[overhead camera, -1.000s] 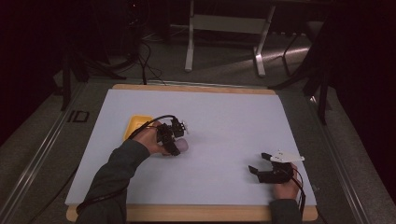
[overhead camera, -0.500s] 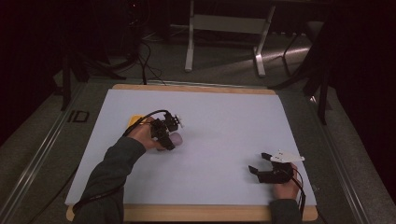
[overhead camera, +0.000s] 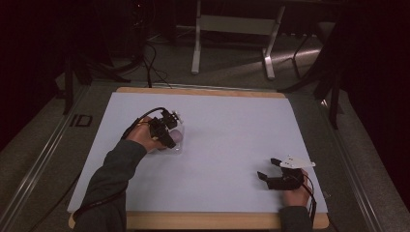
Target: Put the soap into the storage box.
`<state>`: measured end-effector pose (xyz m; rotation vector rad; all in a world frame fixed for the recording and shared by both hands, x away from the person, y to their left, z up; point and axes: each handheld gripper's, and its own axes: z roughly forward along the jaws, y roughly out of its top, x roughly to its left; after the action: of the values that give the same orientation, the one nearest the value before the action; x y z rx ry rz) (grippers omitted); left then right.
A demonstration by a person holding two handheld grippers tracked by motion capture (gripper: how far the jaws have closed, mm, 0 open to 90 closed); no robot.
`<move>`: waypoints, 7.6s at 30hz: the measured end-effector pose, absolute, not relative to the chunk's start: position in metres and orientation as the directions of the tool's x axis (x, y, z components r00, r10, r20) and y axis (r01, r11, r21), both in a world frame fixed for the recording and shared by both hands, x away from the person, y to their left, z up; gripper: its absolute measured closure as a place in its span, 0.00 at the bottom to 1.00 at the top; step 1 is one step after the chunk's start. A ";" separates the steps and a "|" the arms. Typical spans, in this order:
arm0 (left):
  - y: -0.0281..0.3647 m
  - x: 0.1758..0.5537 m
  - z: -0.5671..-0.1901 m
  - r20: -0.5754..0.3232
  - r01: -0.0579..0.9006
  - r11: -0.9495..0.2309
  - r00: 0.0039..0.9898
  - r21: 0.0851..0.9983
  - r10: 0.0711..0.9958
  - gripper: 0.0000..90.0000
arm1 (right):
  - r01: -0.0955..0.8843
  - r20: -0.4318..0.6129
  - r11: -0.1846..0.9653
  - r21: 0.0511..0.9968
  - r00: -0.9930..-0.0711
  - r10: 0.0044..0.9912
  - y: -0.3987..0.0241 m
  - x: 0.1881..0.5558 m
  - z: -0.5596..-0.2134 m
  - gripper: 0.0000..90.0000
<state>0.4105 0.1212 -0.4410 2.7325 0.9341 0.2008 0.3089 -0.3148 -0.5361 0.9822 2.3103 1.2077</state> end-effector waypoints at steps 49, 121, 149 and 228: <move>0.179 0.440 -0.455 0.061 0.798 -0.529 0.536 0.289 0.842 0.55 | 0.410 -0.003 0.401 0.819 -0.697 0.717 -0.314 0.308 -0.536 0.20; 0.198 0.448 -0.461 -0.016 0.915 -0.262 0.280 0.308 0.960 0.55 | 0.411 -0.016 0.422 0.808 -0.701 0.713 -0.312 0.309 -0.537 0.20; 0.201 0.449 -0.468 -0.027 0.928 -0.229 0.247 0.294 0.969 0.55 | 0.411 -0.019 0.425 0.807 -0.700 0.713 -0.311 0.309 -0.537 0.20; 0.210 0.442 -0.481 -0.052 0.913 -0.263 0.293 0.311 0.955 0.47 | 0.410 -0.032 0.440 0.799 -0.701 0.712 -0.310 0.309 -0.537 0.20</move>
<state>0.4424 0.2104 -0.4806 2.2836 1.7031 0.2117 0.3090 -0.3095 -0.5371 0.9547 2.3321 1.1453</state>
